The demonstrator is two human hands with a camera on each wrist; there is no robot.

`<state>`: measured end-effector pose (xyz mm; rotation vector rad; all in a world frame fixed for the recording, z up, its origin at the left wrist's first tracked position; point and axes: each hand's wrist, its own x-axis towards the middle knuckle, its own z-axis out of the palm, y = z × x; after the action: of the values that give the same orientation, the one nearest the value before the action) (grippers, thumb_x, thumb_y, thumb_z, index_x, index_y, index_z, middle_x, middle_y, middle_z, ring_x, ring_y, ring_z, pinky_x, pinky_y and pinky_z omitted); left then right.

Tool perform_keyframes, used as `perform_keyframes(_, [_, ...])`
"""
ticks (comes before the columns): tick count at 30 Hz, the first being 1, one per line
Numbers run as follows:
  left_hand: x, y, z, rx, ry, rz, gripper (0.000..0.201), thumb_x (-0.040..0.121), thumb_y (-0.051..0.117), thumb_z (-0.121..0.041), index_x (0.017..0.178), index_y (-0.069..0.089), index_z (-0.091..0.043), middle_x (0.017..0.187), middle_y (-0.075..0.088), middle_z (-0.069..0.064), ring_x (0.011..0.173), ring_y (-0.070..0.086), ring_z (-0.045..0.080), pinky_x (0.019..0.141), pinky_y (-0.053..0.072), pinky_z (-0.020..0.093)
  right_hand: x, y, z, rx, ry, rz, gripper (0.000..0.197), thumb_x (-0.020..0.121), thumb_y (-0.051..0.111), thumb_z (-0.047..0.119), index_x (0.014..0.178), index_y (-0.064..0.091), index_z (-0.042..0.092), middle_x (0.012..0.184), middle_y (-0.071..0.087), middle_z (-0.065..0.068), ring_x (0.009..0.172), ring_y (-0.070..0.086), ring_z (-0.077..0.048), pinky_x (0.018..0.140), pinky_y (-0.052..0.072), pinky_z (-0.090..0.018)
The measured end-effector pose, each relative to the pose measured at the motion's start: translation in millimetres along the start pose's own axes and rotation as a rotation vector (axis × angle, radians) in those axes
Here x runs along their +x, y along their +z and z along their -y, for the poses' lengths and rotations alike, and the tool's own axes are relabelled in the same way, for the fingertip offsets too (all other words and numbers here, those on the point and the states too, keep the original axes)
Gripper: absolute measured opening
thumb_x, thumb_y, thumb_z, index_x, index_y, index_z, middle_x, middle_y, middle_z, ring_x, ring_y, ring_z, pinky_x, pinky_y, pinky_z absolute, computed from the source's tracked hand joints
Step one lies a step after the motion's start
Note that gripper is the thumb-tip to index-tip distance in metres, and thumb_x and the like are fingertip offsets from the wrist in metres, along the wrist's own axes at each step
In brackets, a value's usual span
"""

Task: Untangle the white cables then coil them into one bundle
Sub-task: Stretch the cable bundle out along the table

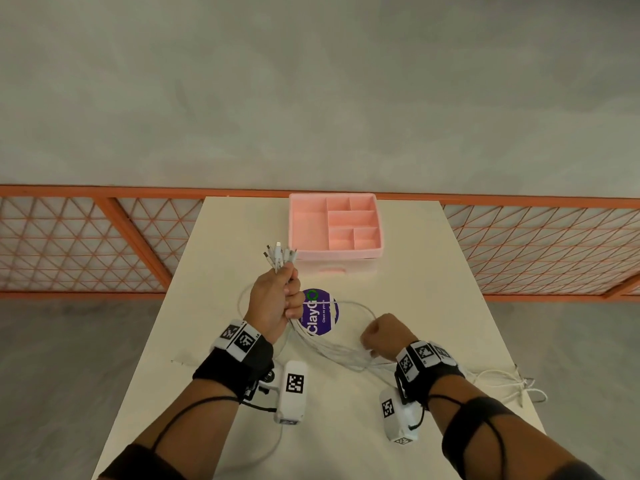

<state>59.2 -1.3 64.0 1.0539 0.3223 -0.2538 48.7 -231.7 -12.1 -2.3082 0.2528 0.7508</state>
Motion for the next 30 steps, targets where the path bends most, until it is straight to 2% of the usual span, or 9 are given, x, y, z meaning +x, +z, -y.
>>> perform_keyframes(2, [1,2,6,0.124,0.023,-0.032,0.033,0.104,0.049,-0.026,0.073,0.045,-0.016,0.053,0.028,-0.005,0.042,0.022,0.009,0.04,0.019,0.02,-7,-4,16,0.172,-0.138,-0.126,0.026,0.088,0.045,0.001,0.087,0.064,0.018,0.081,0.071,-0.007,0.066,0.066,-0.019,0.062,0.054,-0.036])
perform_keyframes(5, [1,2,17,0.224,0.051,-0.082,0.036,0.097,0.063,-0.025,0.068,0.042,-0.019,0.054,0.028,-0.005,0.044,0.023,0.011,0.042,0.019,0.021,-24,-12,53,0.492,-0.378,-0.222,0.026,0.098,0.038,0.004,0.109,0.048,0.025,0.089,0.072,-0.011,0.061,0.065,-0.02,0.056,0.049,-0.036])
perform_keyframes(8, [0,3,24,0.245,0.059,-0.11,0.03,0.094,0.067,-0.025,0.071,0.05,-0.015,0.058,0.038,0.001,0.043,0.028,0.011,0.04,0.023,0.021,-41,-15,82,0.663,-0.504,-0.162,0.024,0.103,0.042,0.009,0.124,0.041,0.022,0.096,0.073,-0.011,0.061,0.064,-0.026,0.055,0.049,-0.026])
perform_keyframes(10, [-2,7,23,0.228,0.07,-0.123,0.023,0.094,0.067,-0.026,0.079,0.06,-0.01,0.067,0.055,0.008,0.041,0.037,0.011,0.039,0.028,0.02,-48,-14,91,0.652,-0.534,-0.103,0.017,0.103,0.042,0.009,0.117,0.049,0.016,0.091,0.073,-0.011,0.058,0.061,-0.024,0.053,0.047,-0.024])
perform_keyframes(15, [-11,21,4,0.113,0.141,-0.171,0.017,0.094,0.066,-0.012,0.1,0.066,0.004,0.086,0.069,0.015,0.031,0.045,0.005,0.034,0.033,0.015,-49,5,89,0.584,-0.481,-0.05,0.017,0.092,0.043,0.0,0.097,0.052,0.013,0.074,0.071,-0.011,0.058,0.061,-0.024,0.055,0.047,-0.029])
perform_keyframes(18, [-8,18,7,0.286,0.195,-0.185,0.012,0.09,0.069,-0.009,0.089,0.07,0.002,0.073,0.066,0.013,0.034,0.045,0.008,0.038,0.034,0.017,-43,11,86,0.551,-0.458,-0.026,0.014,0.08,0.053,0.001,0.087,0.059,0.012,0.075,0.069,-0.005,0.07,0.063,-0.022,0.066,0.05,-0.037])
perform_keyframes(20, [-6,14,13,0.397,0.195,-0.141,0.011,0.087,0.074,-0.012,0.079,0.069,-0.006,0.057,0.061,0.003,0.037,0.044,0.01,0.041,0.033,0.019,-39,5,87,0.647,-0.36,-0.023,0.02,0.074,0.053,0.01,0.09,0.064,0.01,0.081,0.067,-0.006,0.074,0.061,-0.02,0.063,0.048,-0.032])
perform_keyframes(25, [-12,10,30,0.568,0.125,-0.029,0.011,0.084,0.078,-0.012,0.09,0.074,-0.004,0.05,0.058,-0.008,0.035,0.042,0.002,0.041,0.033,0.017,-35,-26,103,1.167,-0.241,0.033,0.031,0.101,0.046,0.027,0.102,0.067,0.005,0.085,0.069,-0.009,0.077,0.066,-0.023,0.067,0.052,-0.035])
perform_keyframes(30, [-15,0,32,0.555,0.036,-0.038,0.008,0.082,0.073,-0.006,0.075,0.072,-0.003,0.049,0.047,-0.001,0.04,0.027,0.013,0.045,0.025,0.024,-32,-60,107,1.429,-0.279,-0.101,0.021,0.101,0.049,0.023,0.098,0.064,0.008,0.066,0.055,-0.001,0.064,0.06,-0.02,0.073,0.052,-0.039])
